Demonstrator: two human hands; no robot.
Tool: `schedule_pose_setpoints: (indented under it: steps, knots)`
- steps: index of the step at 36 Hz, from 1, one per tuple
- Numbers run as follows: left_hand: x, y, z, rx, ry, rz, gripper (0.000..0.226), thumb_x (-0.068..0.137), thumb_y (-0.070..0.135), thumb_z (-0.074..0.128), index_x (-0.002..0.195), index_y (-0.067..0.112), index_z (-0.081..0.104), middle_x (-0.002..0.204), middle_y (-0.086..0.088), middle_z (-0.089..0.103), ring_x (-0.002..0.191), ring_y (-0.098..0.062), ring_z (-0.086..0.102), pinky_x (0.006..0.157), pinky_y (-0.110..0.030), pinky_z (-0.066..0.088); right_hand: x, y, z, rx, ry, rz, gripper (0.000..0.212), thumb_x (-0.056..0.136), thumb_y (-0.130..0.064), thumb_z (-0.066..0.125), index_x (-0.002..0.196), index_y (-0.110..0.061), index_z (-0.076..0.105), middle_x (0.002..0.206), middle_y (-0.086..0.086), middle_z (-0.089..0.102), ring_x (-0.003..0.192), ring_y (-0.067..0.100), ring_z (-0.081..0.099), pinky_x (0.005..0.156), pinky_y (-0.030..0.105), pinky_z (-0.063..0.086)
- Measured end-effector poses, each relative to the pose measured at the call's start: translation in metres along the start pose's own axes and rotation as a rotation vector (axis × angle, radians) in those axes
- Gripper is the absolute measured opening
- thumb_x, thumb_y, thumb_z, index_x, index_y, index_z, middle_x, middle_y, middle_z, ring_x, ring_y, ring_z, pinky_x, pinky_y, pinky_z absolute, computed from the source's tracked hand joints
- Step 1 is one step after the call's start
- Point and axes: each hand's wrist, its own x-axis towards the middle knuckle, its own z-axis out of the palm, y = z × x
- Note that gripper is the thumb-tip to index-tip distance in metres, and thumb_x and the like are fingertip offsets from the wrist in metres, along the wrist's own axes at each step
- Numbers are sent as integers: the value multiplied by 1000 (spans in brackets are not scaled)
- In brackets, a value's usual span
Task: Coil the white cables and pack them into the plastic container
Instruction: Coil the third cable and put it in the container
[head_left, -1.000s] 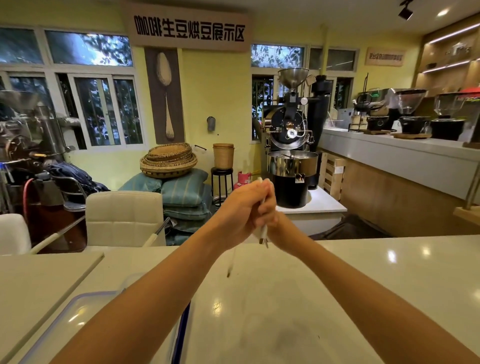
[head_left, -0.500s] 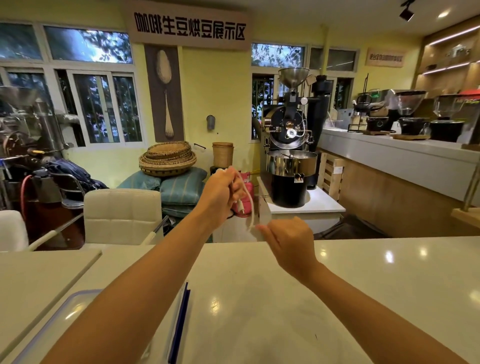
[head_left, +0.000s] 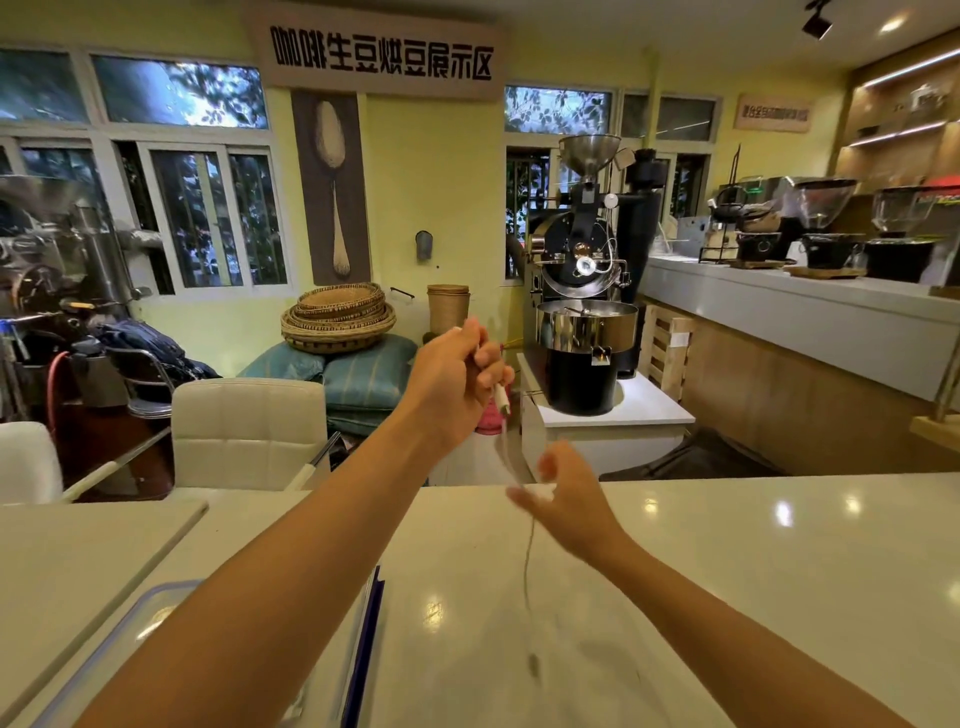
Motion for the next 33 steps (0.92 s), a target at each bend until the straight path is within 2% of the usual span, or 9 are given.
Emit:
schedule_pose_setpoints:
  steps: [2,5,8,12,17,21,25,29,33]
  knots:
    - [-3,-5,5,4,-18,-27,37,101,19,26,66,12,38,37,7,39,30,-5,34,43,-17,45,7,-15,-8,177,153,-21,39,80,-25,67,106,-15,40,95,-5,42,87,11,44,69,12,36]
    - [-4,-11,12,14,-56,-53,35,100,20,26,68,12,39,38,7,40,31,-5,36,47,-19,45,16,-34,-13,376,113,-68,58,81,-44,51,128,-16,33,106,-15,45,94,-1,49,78,4,42]
    - [-3,-16,17,-14,-65,-77,33,100,21,30,71,12,42,39,7,42,32,-5,38,50,-21,42,21,-39,-8,412,99,-177,28,96,-22,39,121,-10,43,108,-1,55,94,1,56,80,6,46]
    - [-1,-16,23,-36,-83,-76,32,100,19,29,71,12,41,39,7,43,32,-6,39,53,-22,44,17,-48,-1,581,136,-25,29,98,-9,32,82,-6,55,66,4,52,48,-4,52,53,11,46]
    - [5,-9,18,167,-52,-13,32,100,18,27,71,12,39,44,7,45,36,-5,41,60,-23,43,3,-56,7,559,-79,99,35,98,-12,32,69,-13,50,57,3,46,36,0,42,40,11,36]
    - [11,-8,6,472,-13,77,35,100,13,27,66,13,33,42,6,46,34,-2,41,50,-20,39,-2,-58,3,352,-215,83,33,97,-18,37,101,4,62,60,2,44,53,8,37,53,15,31]
    - [9,-10,-10,884,-18,128,34,100,13,28,66,13,33,55,-4,44,33,-1,42,40,-14,39,0,-62,-16,131,-209,-68,32,94,-17,45,100,10,62,80,22,60,66,20,49,64,25,41]
    - [4,-19,-26,1152,-89,109,35,100,15,29,65,18,34,59,-2,46,48,-10,46,52,-24,40,15,-67,-43,31,-193,-171,24,90,-17,52,92,3,67,60,-5,49,54,5,41,53,11,34]
    - [-6,-23,-28,1082,-170,31,39,100,16,27,63,14,37,54,-4,44,32,-1,43,44,-20,36,32,-69,-70,-67,-132,-243,22,85,-19,60,86,0,70,57,-9,49,51,2,42,53,12,33]
